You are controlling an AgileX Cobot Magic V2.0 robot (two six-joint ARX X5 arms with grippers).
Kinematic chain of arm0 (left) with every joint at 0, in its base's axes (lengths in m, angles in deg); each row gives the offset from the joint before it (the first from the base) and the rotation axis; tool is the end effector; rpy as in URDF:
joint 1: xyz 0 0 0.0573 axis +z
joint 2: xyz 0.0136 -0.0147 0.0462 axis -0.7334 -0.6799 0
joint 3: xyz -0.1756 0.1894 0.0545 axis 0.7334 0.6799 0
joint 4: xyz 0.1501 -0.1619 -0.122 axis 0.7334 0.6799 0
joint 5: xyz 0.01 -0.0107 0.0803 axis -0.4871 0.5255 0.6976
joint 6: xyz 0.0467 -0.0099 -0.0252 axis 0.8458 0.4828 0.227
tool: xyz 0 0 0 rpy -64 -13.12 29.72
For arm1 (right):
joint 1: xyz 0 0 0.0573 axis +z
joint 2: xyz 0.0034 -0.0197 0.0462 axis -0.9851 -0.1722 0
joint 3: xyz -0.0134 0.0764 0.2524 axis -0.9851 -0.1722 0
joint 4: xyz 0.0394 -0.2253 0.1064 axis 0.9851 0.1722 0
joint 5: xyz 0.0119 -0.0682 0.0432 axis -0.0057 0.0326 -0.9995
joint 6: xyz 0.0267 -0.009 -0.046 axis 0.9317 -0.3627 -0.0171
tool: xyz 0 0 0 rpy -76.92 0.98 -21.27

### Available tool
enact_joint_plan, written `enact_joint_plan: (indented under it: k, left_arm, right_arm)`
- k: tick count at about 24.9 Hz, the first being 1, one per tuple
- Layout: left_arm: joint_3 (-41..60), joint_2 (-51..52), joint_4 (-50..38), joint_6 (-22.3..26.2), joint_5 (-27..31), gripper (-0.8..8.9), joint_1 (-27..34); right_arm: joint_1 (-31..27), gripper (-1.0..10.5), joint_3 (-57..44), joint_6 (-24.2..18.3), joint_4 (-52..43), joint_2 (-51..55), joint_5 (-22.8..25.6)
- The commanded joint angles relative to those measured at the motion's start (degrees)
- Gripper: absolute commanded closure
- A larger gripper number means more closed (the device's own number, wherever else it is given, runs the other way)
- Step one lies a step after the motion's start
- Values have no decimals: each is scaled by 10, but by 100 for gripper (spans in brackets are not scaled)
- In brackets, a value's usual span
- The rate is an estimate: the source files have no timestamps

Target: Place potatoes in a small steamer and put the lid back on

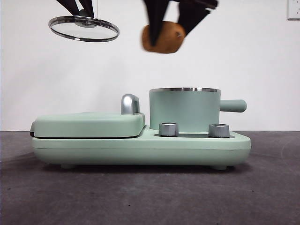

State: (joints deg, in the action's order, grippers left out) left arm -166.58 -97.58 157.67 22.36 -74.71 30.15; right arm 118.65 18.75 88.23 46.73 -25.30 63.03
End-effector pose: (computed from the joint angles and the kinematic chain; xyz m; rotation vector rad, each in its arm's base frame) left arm 0.3552 -0.1103 0.4489 0.1336 0.7394 -0.3529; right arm 0.2768 0.2178 0.3651 -0.2034 0.9488 0.4711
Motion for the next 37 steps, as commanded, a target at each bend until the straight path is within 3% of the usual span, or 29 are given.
enact_joint_plan:
  k: [1, 9, 20, 23, 30, 34, 37]
  left_arm:
    - [-23, 4, -14, 8, -2, 799, -3]
    - [-23, 4, -15, 8, -2, 799, -9]
    - [-23, 4, -14, 9, -2, 799, -28]
    - [-23, 4, -14, 9, -2, 799, -34]
    - [-23, 4, -14, 9, -2, 799, -51]
    - [-23, 4, -14, 9, -2, 799, -59]
    - [-23, 4, -14, 9, -2, 799, -70]
  right_arm:
    - [-34, 803, 30, -25, 0, -27, -7]
    - [-112, 803, 57, -60, -28, -103, -63]
    - [-125, 793, 58, -79, -42, -185, -74]
    - [-125, 751, 58, -79, -44, -186, -76]
    - [-132, 450, 82, -71, -24, -186, -73]
    - [-137, 449, 142, -56, 33, -186, -72]
    - [-145, 452, 214, -57, 134, -175, -72]
